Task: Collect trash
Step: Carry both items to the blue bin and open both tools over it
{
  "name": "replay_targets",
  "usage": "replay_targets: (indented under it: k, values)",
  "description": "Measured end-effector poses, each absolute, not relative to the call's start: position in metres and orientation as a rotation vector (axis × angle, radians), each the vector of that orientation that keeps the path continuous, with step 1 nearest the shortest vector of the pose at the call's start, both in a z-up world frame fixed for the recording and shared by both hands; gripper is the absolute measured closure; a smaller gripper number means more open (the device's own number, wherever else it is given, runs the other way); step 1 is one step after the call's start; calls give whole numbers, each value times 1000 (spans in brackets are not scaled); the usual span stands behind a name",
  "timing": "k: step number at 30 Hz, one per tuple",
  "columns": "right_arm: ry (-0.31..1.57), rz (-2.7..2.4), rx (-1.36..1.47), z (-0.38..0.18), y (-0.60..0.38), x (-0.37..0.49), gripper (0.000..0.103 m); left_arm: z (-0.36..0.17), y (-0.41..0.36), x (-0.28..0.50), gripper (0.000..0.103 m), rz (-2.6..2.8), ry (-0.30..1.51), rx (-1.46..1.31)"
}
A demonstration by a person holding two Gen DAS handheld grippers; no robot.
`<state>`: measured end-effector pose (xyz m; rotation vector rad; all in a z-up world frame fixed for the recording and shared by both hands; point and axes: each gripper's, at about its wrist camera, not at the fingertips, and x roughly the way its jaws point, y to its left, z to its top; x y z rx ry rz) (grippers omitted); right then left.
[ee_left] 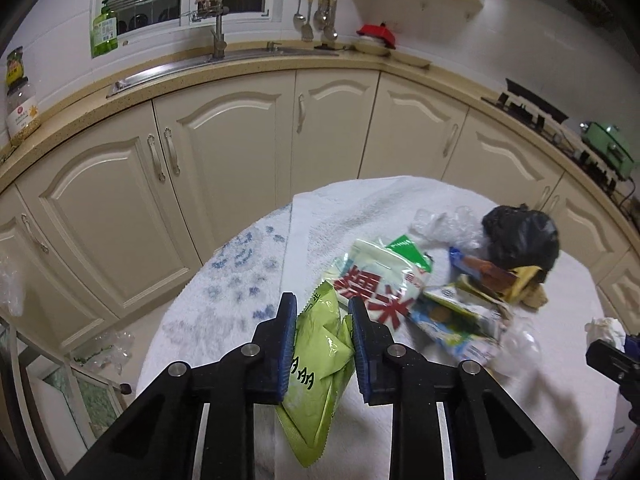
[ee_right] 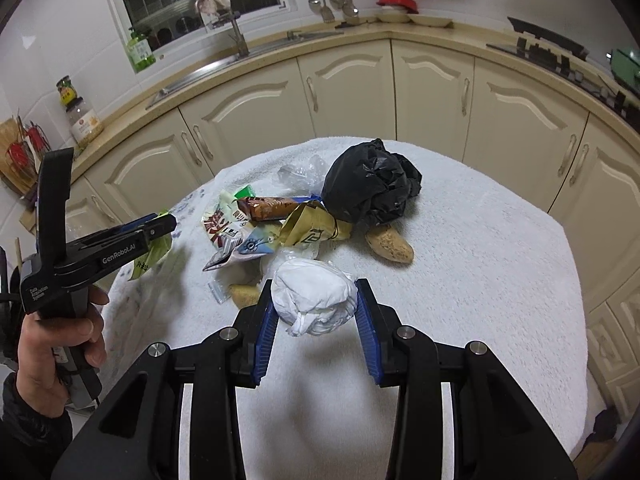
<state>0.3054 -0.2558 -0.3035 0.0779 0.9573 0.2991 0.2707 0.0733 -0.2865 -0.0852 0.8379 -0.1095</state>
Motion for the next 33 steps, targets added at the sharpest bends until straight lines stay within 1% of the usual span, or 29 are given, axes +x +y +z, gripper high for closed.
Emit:
replay_targets:
  k: [6,14,22,33]
  values:
    - [912,287,103,-285,-273,275,65,-266,64,225,81,-129,784,-76]
    - [846,244,136,-262,-307,236,65,-227,22,135,81,-211,690,-52]
    - [788,166,163,-244,-357,203,65,-196,-45,79,81,-356,609,-24]
    - [715,-8,183,-219,-446,160,65,-172,-146,41,81,-604,540,-3]
